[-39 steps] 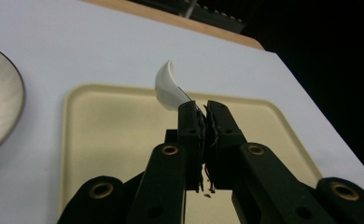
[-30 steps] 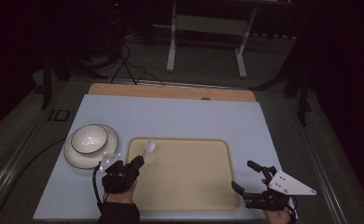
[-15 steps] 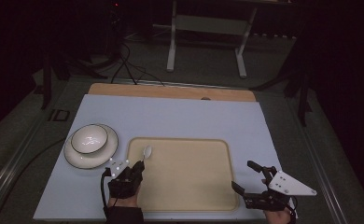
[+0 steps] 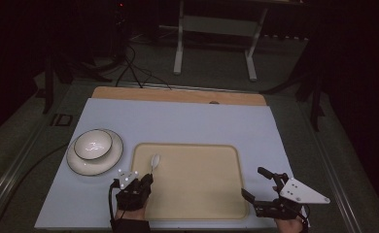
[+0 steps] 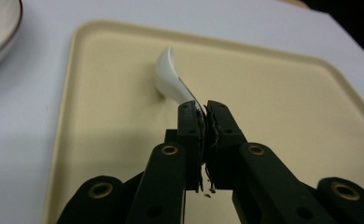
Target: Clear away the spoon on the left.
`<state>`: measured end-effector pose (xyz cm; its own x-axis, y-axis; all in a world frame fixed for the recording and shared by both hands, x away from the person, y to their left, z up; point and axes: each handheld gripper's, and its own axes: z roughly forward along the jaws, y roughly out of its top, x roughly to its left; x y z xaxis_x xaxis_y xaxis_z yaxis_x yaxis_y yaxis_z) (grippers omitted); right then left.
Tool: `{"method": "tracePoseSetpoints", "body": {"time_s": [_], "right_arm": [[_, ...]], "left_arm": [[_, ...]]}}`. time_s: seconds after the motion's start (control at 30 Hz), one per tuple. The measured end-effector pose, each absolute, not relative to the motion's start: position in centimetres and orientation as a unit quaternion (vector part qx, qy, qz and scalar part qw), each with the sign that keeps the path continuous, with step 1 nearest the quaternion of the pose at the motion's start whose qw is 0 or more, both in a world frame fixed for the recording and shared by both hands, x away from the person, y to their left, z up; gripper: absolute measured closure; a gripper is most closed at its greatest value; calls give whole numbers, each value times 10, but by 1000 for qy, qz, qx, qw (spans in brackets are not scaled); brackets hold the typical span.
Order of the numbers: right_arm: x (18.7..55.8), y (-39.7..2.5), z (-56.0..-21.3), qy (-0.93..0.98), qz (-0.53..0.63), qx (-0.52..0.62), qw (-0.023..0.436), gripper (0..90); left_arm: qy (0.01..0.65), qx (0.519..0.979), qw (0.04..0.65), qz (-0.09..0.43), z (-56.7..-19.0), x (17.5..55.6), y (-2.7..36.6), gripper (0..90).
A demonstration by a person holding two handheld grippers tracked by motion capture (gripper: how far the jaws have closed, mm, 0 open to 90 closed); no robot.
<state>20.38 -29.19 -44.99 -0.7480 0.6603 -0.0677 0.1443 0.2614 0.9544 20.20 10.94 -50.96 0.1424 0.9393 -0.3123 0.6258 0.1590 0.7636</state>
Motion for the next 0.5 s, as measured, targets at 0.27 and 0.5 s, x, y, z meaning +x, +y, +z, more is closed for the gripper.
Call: {"method": "tracePoseSetpoints", "body": {"time_s": [0.27, 0.5], "right_arm": [[204, -292, -450, 758, 546, 266, 236, 143], [204, -292, -450, 758, 546, 267, 236, 143]], "left_arm": [[635, 630, 412, 171, -523, 197, 105, 850], [639, 636, 403, 158, -530, 198, 105, 849]]}}
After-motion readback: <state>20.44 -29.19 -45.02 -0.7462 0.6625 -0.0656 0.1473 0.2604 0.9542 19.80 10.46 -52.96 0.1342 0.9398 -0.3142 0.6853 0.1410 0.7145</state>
